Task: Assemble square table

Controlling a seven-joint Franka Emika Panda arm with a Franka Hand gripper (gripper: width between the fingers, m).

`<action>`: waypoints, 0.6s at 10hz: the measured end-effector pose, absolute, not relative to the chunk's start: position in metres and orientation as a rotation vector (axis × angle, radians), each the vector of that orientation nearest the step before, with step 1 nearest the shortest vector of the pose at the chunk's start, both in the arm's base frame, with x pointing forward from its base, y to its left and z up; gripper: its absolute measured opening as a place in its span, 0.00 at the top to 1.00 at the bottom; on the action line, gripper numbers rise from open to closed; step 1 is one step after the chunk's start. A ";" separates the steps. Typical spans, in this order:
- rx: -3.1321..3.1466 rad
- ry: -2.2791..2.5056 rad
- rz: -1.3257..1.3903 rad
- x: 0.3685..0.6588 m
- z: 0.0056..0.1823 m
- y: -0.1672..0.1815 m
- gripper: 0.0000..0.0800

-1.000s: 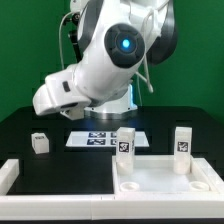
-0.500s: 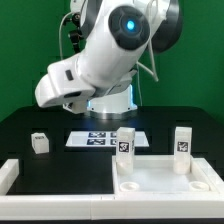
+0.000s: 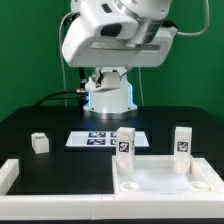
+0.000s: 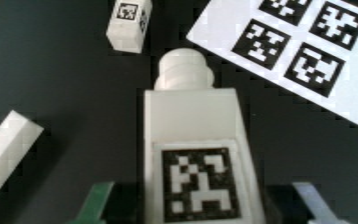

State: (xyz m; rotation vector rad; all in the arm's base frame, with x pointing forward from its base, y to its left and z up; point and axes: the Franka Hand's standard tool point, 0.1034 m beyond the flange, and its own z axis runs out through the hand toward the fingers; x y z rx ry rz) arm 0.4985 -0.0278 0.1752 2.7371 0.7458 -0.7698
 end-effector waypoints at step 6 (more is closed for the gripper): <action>2.988 0.536 -0.191 0.567 0.181 0.049 0.64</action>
Offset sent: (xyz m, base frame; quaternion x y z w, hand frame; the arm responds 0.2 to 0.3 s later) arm 0.0274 0.0913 0.0019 0.0508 0.1694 0.0975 0.9794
